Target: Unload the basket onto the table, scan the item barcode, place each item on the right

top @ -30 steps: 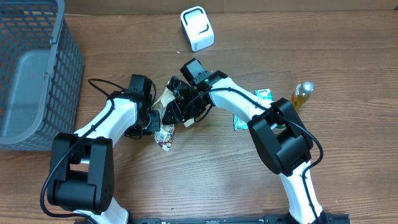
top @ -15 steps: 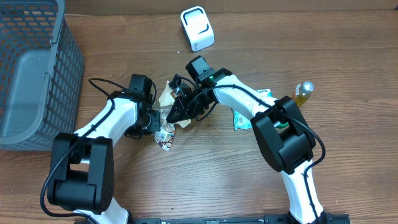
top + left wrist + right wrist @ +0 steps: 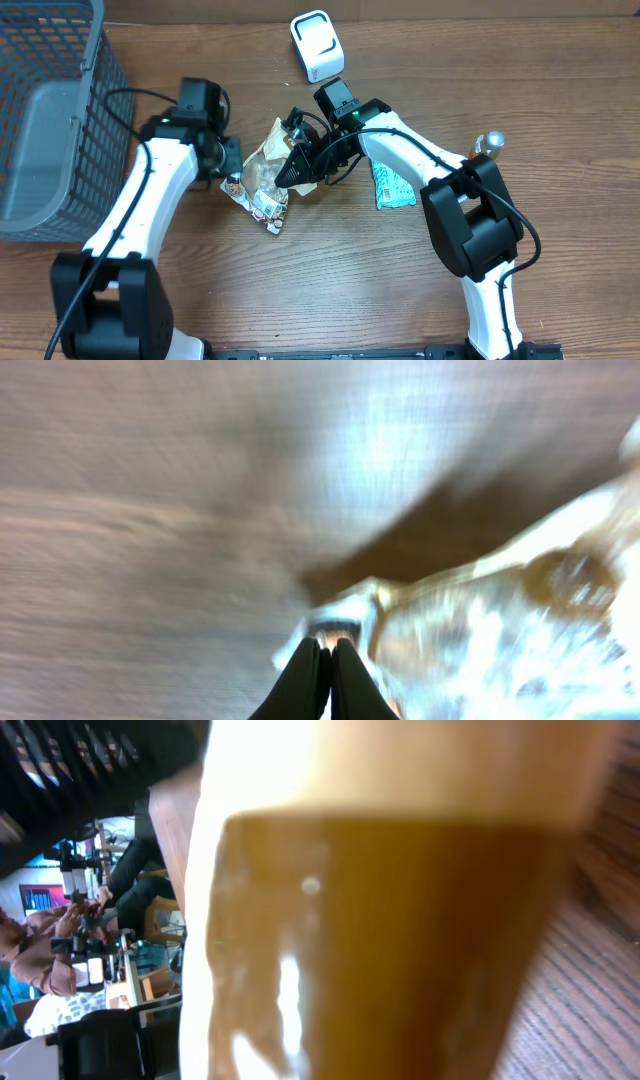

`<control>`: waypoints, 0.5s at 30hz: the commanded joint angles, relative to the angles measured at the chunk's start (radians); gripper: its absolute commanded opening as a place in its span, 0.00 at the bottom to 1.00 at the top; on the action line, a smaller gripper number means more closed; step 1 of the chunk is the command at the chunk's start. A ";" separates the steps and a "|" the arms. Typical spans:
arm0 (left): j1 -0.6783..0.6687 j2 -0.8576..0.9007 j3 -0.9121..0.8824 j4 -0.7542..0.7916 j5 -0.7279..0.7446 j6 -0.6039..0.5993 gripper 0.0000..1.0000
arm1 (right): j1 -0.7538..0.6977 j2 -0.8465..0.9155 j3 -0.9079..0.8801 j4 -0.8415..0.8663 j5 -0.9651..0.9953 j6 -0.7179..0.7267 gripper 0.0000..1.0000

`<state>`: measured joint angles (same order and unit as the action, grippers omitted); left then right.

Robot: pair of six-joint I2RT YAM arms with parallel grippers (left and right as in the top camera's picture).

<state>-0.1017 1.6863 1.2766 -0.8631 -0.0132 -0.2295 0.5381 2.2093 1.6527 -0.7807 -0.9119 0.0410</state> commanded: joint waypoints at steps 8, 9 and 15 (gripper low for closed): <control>0.116 -0.023 0.020 0.091 -0.068 0.023 0.09 | -0.019 -0.050 -0.002 -0.044 -0.025 -0.076 0.04; 0.129 -0.023 0.020 0.099 -0.068 0.023 0.11 | -0.021 -0.050 -0.002 -0.045 -0.025 -0.076 0.04; 0.179 -0.023 0.020 0.107 -0.068 0.023 0.42 | -0.023 -0.050 -0.002 -0.048 -0.024 -0.076 0.04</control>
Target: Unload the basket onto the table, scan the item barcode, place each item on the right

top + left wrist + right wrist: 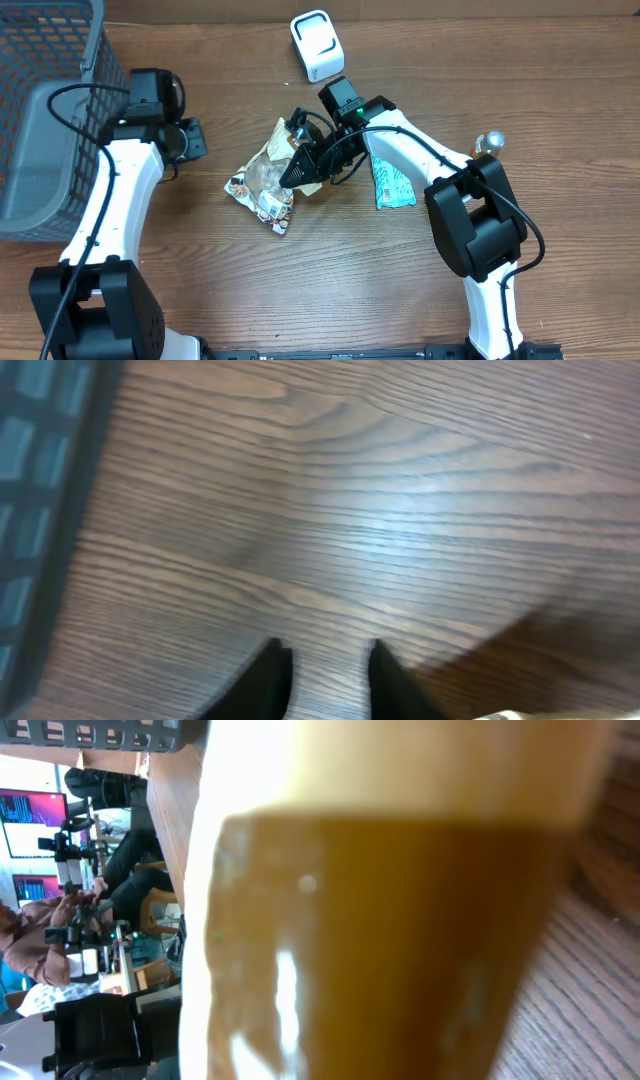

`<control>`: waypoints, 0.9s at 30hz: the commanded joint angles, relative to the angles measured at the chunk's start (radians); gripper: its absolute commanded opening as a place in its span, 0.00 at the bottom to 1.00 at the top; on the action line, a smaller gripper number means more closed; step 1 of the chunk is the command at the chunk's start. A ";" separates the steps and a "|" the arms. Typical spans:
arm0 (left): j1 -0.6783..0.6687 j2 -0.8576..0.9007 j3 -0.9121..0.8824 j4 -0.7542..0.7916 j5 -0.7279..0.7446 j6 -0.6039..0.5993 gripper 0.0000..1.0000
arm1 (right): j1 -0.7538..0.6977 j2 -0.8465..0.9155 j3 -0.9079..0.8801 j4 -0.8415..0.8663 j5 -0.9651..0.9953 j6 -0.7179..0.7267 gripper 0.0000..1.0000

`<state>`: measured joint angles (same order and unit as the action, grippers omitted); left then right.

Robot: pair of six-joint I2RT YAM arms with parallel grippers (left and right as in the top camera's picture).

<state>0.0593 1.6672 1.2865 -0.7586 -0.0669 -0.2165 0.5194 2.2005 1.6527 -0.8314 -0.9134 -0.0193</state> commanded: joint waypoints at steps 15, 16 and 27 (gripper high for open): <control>0.019 -0.003 0.010 -0.045 -0.014 0.010 1.00 | -0.012 -0.043 0.045 -0.014 -0.039 -0.008 0.04; 0.019 -0.003 0.010 -0.045 -0.014 0.010 1.00 | -0.012 -0.047 0.069 -0.033 -0.018 -0.008 0.04; 0.019 -0.003 0.010 -0.045 -0.014 0.010 1.00 | 0.010 -0.119 0.524 -0.355 0.429 -0.164 0.04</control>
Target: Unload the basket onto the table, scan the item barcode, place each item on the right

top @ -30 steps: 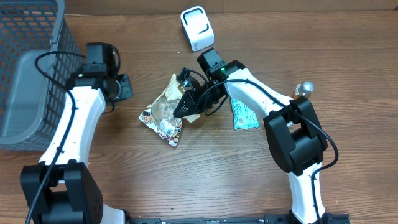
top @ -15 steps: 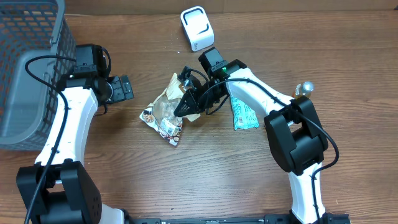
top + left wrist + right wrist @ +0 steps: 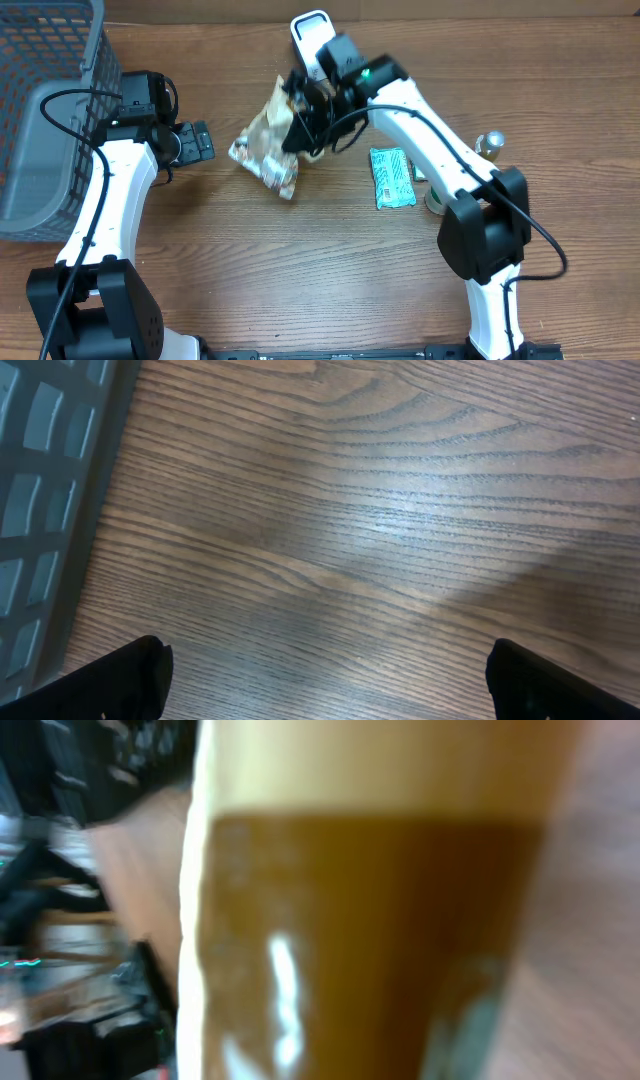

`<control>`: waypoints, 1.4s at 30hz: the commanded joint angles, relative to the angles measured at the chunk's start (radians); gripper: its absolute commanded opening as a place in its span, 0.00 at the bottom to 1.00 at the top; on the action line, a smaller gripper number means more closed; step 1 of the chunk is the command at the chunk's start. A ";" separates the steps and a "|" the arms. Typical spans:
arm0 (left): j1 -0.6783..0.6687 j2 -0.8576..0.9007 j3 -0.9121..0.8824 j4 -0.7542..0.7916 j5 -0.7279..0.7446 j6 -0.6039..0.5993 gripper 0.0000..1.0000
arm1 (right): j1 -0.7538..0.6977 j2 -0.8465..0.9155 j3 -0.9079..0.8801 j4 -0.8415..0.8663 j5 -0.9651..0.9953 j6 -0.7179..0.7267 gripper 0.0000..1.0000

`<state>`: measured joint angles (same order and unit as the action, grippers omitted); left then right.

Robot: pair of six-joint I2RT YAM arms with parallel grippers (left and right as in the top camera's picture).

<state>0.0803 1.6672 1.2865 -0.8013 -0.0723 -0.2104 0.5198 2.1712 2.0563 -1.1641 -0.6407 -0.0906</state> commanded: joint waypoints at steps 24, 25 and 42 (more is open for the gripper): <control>-0.002 -0.003 0.010 -0.003 -0.008 0.004 1.00 | 0.037 -0.080 0.090 0.448 0.787 -0.311 0.04; -0.002 -0.003 0.010 -0.003 -0.008 0.004 1.00 | 0.037 -0.080 0.083 0.470 0.791 -0.311 0.04; -0.002 -0.003 0.010 -0.003 -0.008 0.004 1.00 | 0.037 -0.025 -0.115 0.872 0.948 -0.428 0.04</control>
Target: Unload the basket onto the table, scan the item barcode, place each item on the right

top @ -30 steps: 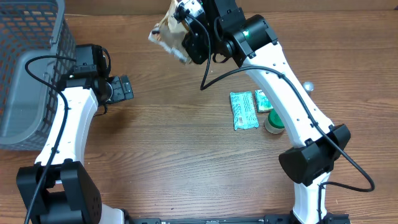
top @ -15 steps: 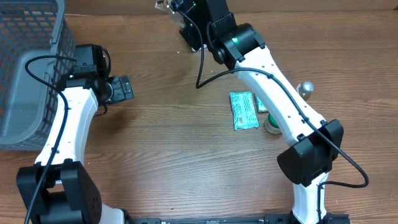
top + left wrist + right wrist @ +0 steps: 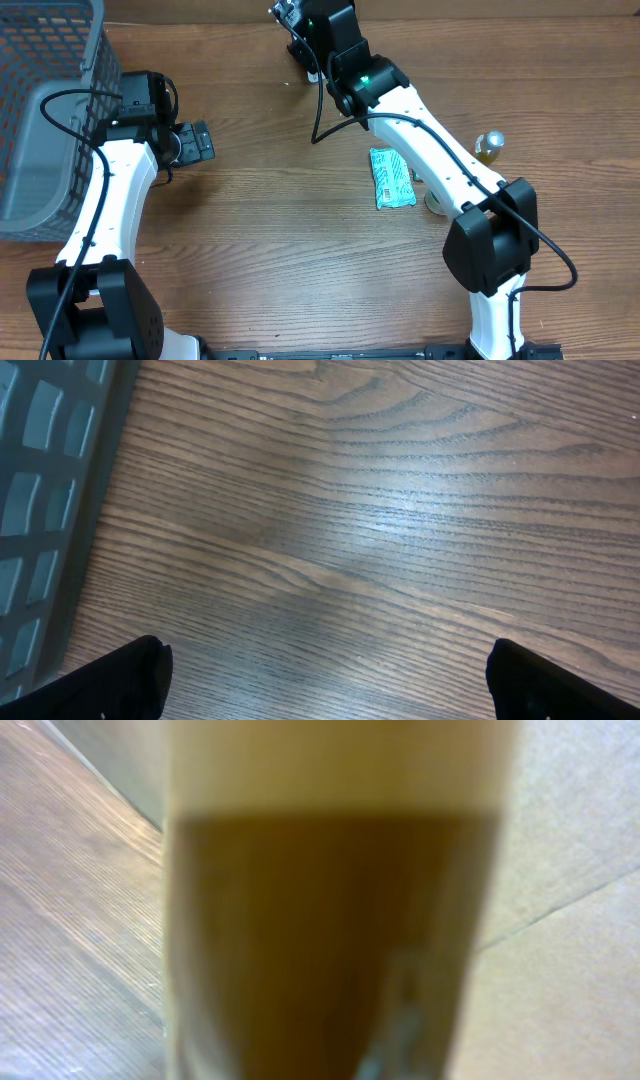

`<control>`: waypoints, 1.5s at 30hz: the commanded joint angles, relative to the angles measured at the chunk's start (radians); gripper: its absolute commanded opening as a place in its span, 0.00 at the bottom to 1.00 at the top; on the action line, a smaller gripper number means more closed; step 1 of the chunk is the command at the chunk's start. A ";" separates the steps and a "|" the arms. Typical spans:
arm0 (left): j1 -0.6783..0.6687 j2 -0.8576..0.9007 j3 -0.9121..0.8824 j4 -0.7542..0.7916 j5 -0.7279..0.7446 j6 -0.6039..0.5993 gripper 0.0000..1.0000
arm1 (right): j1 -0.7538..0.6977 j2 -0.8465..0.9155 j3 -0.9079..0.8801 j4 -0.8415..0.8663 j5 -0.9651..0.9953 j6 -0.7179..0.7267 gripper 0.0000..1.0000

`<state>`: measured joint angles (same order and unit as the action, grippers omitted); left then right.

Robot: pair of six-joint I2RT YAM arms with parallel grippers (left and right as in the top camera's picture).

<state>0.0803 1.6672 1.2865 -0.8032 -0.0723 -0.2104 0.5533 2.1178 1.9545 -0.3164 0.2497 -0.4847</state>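
My right gripper (image 3: 298, 25) has reached to the far edge of the table, where its wrist covers the white scanner. It is shut on the crinkly snack bag (image 3: 330, 920). That bag fills the right wrist view as a blurred brown and cream surface, hiding the fingers. From overhead the bag is almost wholly hidden under the arm. My left gripper (image 3: 197, 142) hovers low over bare wood beside the basket, wide open, with nothing between its black fingertips (image 3: 130, 675).
A grey mesh basket (image 3: 40, 60) stands at the left edge, and its wall (image 3: 40, 510) also shows in the left wrist view. A teal packet (image 3: 392, 178) lies right of centre. A small bottle (image 3: 488, 145) stands at the right behind the right arm.
My right gripper has carried the snack bag from just left of the scanner to the table's far edge, over the scanner. The left arm has not moved and stays wide open.
At first both grippers held the bag at mid table, the left shut on its left corner. Then the left had let go and drawn back toward the basket, opening wider after that. The right held the bag up by the scanner, and now over it.
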 commanded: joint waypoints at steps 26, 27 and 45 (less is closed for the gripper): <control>-0.002 -0.003 0.010 -0.001 -0.008 0.004 1.00 | -0.034 0.236 -0.013 0.413 0.114 -0.118 0.04; -0.002 -0.003 0.010 -0.001 -0.008 0.004 1.00 | -0.034 0.241 -0.013 0.414 0.107 -0.118 0.04; -0.002 -0.003 0.010 -0.001 -0.008 0.004 1.00 | -0.034 0.280 -0.013 0.352 0.101 0.090 0.04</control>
<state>0.0803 1.6672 1.2865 -0.8036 -0.0727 -0.2104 0.5232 2.4004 1.9362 0.0353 0.3584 -0.5125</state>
